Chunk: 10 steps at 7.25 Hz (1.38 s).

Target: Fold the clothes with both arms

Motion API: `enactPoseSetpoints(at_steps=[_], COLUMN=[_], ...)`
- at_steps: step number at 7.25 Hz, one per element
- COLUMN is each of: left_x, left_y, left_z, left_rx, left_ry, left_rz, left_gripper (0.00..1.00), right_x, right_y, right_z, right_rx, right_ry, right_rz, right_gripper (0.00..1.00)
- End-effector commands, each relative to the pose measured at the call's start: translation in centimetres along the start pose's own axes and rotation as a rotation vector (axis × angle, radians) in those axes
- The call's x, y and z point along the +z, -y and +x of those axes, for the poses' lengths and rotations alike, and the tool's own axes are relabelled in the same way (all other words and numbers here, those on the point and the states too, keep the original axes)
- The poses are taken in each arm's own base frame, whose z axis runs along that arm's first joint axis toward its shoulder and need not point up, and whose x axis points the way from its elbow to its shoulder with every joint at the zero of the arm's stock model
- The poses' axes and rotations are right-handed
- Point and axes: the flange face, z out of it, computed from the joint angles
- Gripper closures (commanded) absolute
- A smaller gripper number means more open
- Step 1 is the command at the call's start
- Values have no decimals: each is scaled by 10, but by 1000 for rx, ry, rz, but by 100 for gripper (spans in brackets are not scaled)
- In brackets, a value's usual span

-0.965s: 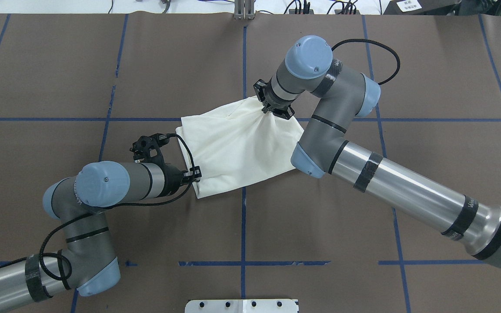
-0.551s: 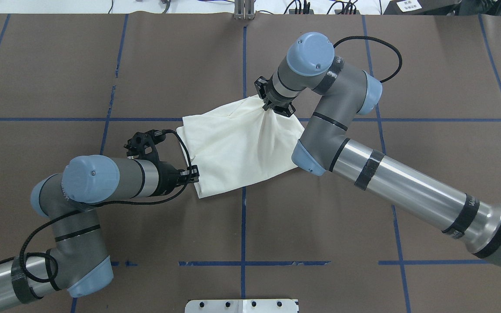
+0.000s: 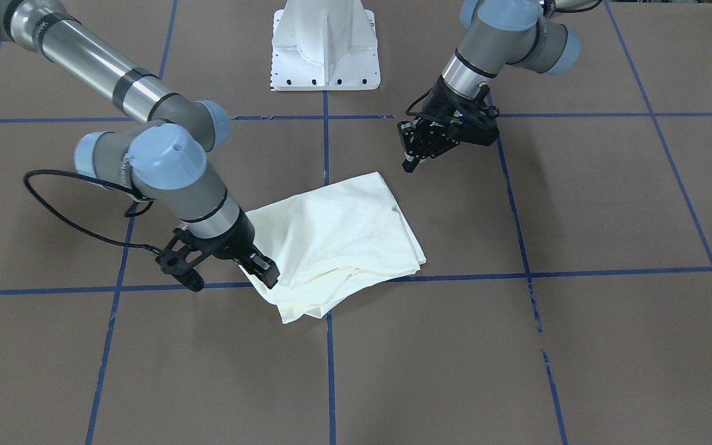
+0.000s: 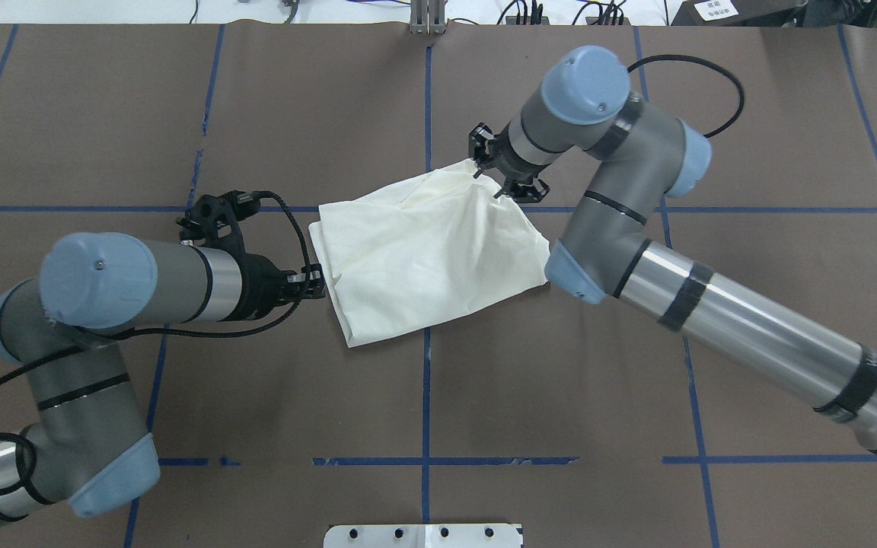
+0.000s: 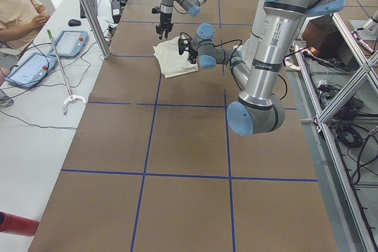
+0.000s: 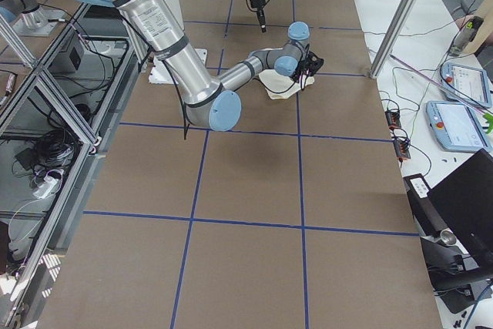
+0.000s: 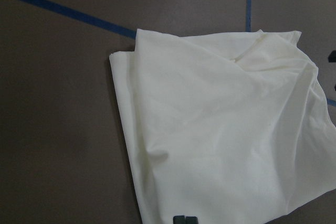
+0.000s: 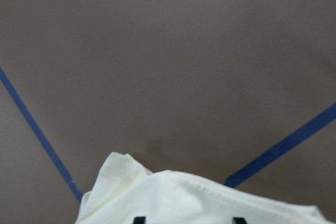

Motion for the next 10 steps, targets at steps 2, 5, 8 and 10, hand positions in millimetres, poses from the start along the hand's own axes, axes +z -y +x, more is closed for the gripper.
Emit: enactPoseSetpoints(at_steps=[2,5,8,10], left_x=[-93,-183,-240,-235], left_y=[114,221,264,273], left_z=[-135,-287,-354,-366], left_rx=[341,495,443,349], left_ry=[108,277,329,354], left_rz=[-11,-80,-122,-181], left_gripper=[100,100,86,60], right_x=[-97,-194,-245,-281], right_y=[114,210,243,256], right_z=[136,342,461,477], right_rx=[-167,-568,-688,-697], right_ry=[-14,-106,-197,-257], right_rz=[-12,35,-24,-62], right_gripper=[0,0,0,0])
